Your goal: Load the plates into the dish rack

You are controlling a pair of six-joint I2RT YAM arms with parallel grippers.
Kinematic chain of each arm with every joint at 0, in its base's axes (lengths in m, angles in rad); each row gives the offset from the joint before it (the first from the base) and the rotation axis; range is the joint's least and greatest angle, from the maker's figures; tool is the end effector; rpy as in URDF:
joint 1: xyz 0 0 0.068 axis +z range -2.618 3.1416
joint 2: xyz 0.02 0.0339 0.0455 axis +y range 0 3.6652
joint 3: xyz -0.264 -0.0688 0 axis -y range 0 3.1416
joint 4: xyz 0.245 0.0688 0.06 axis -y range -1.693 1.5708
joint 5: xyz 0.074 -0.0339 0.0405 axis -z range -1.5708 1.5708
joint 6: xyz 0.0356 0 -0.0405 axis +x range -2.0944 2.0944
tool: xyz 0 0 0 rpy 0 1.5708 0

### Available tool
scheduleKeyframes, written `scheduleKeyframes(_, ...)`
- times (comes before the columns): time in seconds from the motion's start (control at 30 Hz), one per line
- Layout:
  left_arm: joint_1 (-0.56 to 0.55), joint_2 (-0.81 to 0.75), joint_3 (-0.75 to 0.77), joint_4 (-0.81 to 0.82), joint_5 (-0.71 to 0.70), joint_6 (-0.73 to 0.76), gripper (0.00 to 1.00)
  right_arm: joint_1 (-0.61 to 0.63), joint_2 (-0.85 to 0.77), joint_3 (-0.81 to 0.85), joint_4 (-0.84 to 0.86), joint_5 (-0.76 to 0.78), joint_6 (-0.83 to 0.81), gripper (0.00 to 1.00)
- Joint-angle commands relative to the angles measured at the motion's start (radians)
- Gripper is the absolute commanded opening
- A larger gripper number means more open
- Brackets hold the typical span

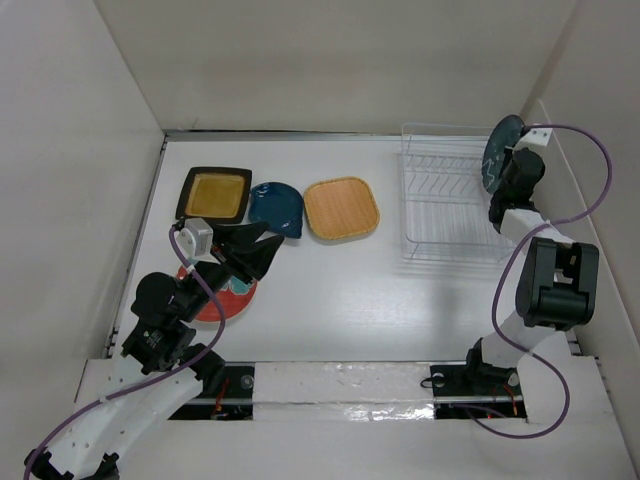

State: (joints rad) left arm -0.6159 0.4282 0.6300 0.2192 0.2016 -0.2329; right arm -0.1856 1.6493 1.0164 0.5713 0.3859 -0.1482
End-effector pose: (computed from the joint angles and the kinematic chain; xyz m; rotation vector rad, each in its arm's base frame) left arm 0.0834 -0.0678 0.3755 0.4080 1.1305 -0.8641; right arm 0.3715 -0.0834 0.2736 0.3301 1.6252 -0.5690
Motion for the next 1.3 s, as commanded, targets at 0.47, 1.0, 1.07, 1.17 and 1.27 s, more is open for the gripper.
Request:
scheduleKeyframes(0.47,-0.005,-0.008,0.004,0.039,-0.010,0.015,0.40,0.032,-0.163,0.070,0.170,0.005,0.220,0.42)
scheduleKeyframes(1.0,-0.005,-0.009,0.005,0.032,-0.013,0.018,0.15,0.518,-0.197,0.200,-0.109,-0.117,0.364,0.00)
scheduleKeyframes(1.07,-0.005,-0.009,0.005,0.032,-0.024,0.017,0.11,0.592,-0.157,0.226,-0.218,-0.137,0.456,0.00)
scheduleKeyframes(1.17,-0.005,-0.009,0.005,0.029,-0.042,0.014,0.00,0.734,-0.065,0.237,-0.268,-0.137,0.576,0.03)
scheduleKeyframes(1.27,-0.005,-0.017,0.005,0.026,-0.054,0.015,0.00,0.836,0.012,0.191,-0.199,-0.169,0.699,0.10)
